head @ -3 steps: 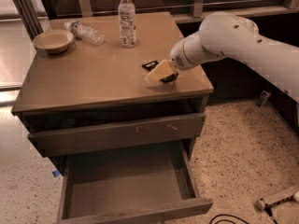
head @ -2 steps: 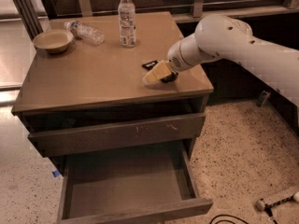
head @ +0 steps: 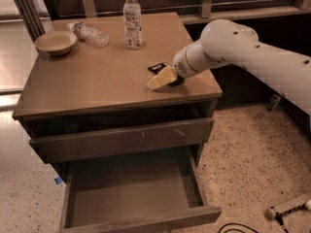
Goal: Place rxbar chocolate into middle drawer
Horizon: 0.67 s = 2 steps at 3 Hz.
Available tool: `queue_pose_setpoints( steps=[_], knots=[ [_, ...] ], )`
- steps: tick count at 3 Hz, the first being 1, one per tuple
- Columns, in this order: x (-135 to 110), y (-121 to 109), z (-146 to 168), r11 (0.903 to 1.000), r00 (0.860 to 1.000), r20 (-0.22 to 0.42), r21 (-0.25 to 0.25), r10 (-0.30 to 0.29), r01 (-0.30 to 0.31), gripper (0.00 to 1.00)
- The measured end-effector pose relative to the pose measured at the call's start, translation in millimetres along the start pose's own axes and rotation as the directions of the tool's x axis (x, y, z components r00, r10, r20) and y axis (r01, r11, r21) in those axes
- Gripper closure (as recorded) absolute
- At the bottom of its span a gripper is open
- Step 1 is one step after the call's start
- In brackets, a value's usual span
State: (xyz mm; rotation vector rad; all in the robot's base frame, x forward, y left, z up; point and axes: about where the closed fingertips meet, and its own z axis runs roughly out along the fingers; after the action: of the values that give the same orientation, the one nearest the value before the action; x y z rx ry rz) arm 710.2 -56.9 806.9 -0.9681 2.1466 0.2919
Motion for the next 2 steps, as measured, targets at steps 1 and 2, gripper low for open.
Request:
queue_pose_setpoints(
  steps=[1, 2],
  knots=[
    [2.5, 2.3, -1.7, 0.9990, 0.999, -0.024, -0.014, 0.042, -0.042, 0.42],
    [-1.1, 3.0, -6.0, 0.9987, 0.998, -0.028, -0.016, 0.049, -0.049, 0.65]
  ],
)
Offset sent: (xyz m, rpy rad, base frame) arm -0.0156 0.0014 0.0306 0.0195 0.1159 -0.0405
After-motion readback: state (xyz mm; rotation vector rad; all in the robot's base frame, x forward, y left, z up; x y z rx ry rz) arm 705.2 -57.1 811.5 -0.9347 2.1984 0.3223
